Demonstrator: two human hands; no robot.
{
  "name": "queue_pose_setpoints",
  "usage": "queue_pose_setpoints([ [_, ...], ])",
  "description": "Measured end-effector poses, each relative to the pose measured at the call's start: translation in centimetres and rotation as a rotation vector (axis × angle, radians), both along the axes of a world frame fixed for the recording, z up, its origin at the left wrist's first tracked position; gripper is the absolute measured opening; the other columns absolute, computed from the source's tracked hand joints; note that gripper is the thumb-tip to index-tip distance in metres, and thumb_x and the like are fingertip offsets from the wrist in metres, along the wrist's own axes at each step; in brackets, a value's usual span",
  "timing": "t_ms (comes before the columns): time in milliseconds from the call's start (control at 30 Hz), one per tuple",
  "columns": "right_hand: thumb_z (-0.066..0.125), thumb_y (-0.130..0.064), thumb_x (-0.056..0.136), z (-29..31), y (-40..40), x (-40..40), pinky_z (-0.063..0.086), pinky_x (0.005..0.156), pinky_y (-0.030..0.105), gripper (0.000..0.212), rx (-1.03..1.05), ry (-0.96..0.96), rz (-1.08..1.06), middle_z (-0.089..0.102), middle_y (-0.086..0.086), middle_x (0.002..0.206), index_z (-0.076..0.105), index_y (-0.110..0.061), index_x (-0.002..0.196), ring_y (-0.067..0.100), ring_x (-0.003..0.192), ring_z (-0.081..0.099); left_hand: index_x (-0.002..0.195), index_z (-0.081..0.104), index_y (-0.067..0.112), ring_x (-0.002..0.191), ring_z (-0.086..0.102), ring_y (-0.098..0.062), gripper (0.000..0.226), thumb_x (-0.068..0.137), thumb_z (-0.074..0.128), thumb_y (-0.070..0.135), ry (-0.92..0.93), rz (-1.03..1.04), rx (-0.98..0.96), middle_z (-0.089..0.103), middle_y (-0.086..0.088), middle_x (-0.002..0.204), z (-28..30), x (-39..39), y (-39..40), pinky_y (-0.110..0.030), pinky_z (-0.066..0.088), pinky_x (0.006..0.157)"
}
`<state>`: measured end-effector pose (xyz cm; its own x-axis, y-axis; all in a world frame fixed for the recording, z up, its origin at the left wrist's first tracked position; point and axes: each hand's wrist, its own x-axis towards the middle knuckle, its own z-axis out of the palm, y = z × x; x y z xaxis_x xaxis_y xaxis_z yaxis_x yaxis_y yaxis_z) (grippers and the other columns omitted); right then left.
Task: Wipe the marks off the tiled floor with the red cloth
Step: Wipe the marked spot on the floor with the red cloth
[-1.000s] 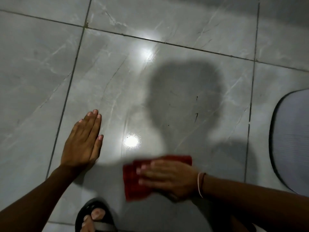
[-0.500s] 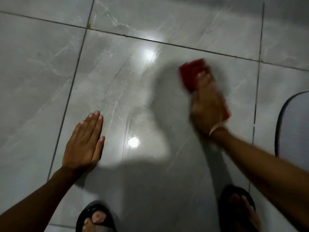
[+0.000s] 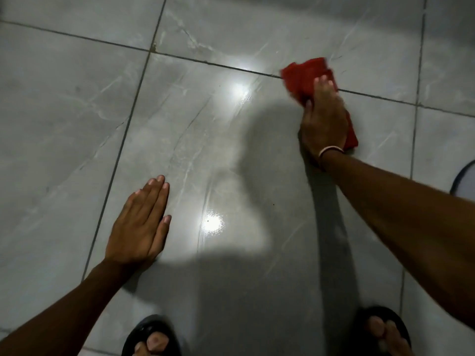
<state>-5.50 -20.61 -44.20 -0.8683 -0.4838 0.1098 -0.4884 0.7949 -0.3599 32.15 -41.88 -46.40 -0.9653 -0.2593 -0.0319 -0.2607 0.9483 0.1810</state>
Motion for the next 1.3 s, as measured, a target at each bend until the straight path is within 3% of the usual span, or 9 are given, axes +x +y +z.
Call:
queue_pose_setpoints([
  [100,0.042,-0.022,0.107,-0.5,-0.5,6.6,0.027,0.129,0.043,0.055,0.003,0.021,-0.108,0.032,0.016,0.167,0.027,-0.006,0.158,0.030,0.154,0.032,0.160,0.023,0.004,0.159,0.021,-0.026,0.065,0.102,0.037,0.028,0.003,0.001,-0.002,0.025,-0.015,0.170,0.1,-0.1,0.1,-0.045,0.023,0.129],
  [333,0.041,-0.025,0.107,-0.6,12.7,16.3,0.035,0.124,0.038,0.050,0.144,-0.003,1.647,0.040,0.008,0.163,0.040,-0.010,0.154,0.021,0.154,0.034,0.160,0.021,0.005,0.159,0.019,-0.027,0.066,0.101,0.035,0.030,0.009,-0.012,0.003,0.023,-0.015,0.171,-0.1,0.0,0.0,-0.050,0.026,0.127],
  [433,0.042,-0.027,0.105,-0.5,12.2,7.9,0.034,0.126,0.041,0.049,0.191,0.118,1.327,0.046,0.012,0.159,0.046,-0.010,0.150,0.025,0.150,0.042,0.160,0.021,0.004,0.159,0.020,-0.027,0.066,0.101,0.035,0.031,0.005,-0.001,0.008,0.023,-0.015,0.171,-0.1,-0.1,0.0,-0.050,0.025,0.128],
  [633,0.043,-0.027,0.106,-1.2,10.7,8.3,0.033,0.126,0.051,0.058,-0.026,-0.002,-0.234,0.034,0.015,0.165,0.027,-0.010,0.159,0.029,0.153,0.034,0.159,0.026,0.002,0.157,0.025,-0.030,0.064,0.101,0.038,0.028,0.018,-0.005,0.003,0.028,-0.017,0.168,0.2,-0.2,0.1,-0.049,0.027,0.126],
  [767,0.040,-0.033,0.105,-1.3,17.1,20.8,0.024,0.130,0.040,0.061,0.142,-0.017,0.483,0.019,0.006,0.172,0.023,-0.016,0.161,0.021,0.159,0.022,0.160,0.023,0.004,0.159,0.022,-0.028,0.065,0.101,0.037,0.029,0.006,-0.006,0.001,0.025,-0.016,0.170,0.1,0.0,0.1,-0.048,0.024,0.128],
  [900,0.048,-0.033,0.105,-1.1,19.9,15.9,0.017,0.132,0.034,0.060,0.293,0.036,1.298,0.021,0.003,0.172,0.028,-0.017,0.160,0.017,0.159,0.021,0.160,0.024,0.003,0.158,0.023,-0.028,0.065,0.101,0.037,0.030,-0.003,0.004,-0.005,0.025,-0.015,0.170,0.2,-0.2,0.0,-0.046,0.023,0.128],
  [967,0.049,-0.033,0.105,-0.8,17.6,10.8,0.022,0.131,0.035,0.055,0.279,0.031,1.234,0.032,0.004,0.167,0.036,-0.017,0.156,0.018,0.157,0.028,0.160,0.024,0.004,0.159,0.022,-0.027,0.065,0.102,0.036,0.030,-0.012,0.003,-0.011,0.025,-0.015,0.170,0.1,-0.1,0.0,-0.043,0.021,0.129],
  [1200,0.042,-0.018,0.107,-0.9,-1.4,8.7,0.022,0.131,0.044,0.056,0.059,-0.041,-0.036,0.026,0.018,0.168,0.025,-0.004,0.159,0.030,0.157,0.025,0.161,0.021,0.006,0.160,0.017,-0.023,0.065,0.103,0.035,0.030,-0.022,-0.001,-0.017,0.022,-0.012,0.171,-0.1,-0.1,-0.1,-0.040,0.015,0.131],
  [1300,0.047,-0.011,0.101,-1.8,-3.3,15.1,0.029,0.129,0.044,0.059,0.049,0.065,0.164,0.032,0.020,0.165,0.029,0.000,0.156,0.032,0.155,0.031,0.162,0.019,0.008,0.161,0.015,-0.021,0.065,0.103,0.034,0.031,-0.018,-0.002,-0.011,0.019,-0.010,0.172,-0.1,0.0,-0.1,-0.037,0.012,0.132],
])
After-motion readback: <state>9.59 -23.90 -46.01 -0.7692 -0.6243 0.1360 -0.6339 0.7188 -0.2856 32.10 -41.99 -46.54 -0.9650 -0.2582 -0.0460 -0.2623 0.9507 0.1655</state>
